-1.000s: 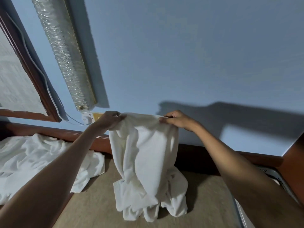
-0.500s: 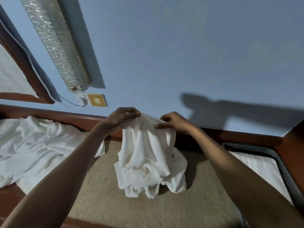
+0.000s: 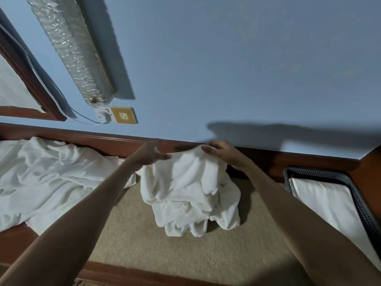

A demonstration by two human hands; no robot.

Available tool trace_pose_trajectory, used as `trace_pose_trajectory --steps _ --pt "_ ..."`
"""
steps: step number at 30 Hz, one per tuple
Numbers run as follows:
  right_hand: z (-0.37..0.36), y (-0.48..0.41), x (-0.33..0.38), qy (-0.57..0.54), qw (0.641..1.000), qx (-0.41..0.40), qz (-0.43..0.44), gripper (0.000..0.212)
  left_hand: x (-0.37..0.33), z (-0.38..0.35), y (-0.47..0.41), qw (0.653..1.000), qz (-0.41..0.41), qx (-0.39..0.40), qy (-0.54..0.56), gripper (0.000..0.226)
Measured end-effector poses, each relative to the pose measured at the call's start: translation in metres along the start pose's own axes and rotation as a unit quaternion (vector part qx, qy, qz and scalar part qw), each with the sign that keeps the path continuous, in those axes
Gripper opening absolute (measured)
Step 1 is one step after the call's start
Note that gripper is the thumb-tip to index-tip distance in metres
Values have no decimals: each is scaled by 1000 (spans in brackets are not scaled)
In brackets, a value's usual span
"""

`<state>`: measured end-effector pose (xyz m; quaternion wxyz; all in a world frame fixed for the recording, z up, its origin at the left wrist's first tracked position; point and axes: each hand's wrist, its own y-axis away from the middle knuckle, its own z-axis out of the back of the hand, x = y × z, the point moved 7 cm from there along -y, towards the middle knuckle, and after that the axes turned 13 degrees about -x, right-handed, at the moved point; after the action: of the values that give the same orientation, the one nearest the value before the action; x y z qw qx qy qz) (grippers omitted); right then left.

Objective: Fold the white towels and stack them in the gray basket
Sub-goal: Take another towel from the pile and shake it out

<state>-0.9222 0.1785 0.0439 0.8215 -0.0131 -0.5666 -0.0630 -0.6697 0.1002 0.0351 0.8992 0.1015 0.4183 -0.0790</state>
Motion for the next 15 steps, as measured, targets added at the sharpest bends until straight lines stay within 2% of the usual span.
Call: trace_pose_trajectory --steps 1,2,5,6,10,12,15 --pt "-9 -4 15 13 1000 4 18 32 -12 -11 3 999 -20 50 9 71" --pt "-18 -8 28 25 999 6 35 30 -27 -21 9 994 -42 101 28 68" --pt "-28 -15 56 42 997 -5 69 25 -57 -28 16 974 -82 209 42 20" --pt "-25 -15 59 43 997 -11 69 25 -62 -23 14 970 -87 221 50 17" --pt "-8 -4 39 35 999 -19 7 33 -65 4 -2 967 -109 203 110 43" --pt "-2 -1 28 21 999 -22 -14 36 -59 11 -9 954 -83 185 222 37" --pt "5 4 11 1 998 -17 -56 28 -37 16 -23 909 -12 159 384 25"
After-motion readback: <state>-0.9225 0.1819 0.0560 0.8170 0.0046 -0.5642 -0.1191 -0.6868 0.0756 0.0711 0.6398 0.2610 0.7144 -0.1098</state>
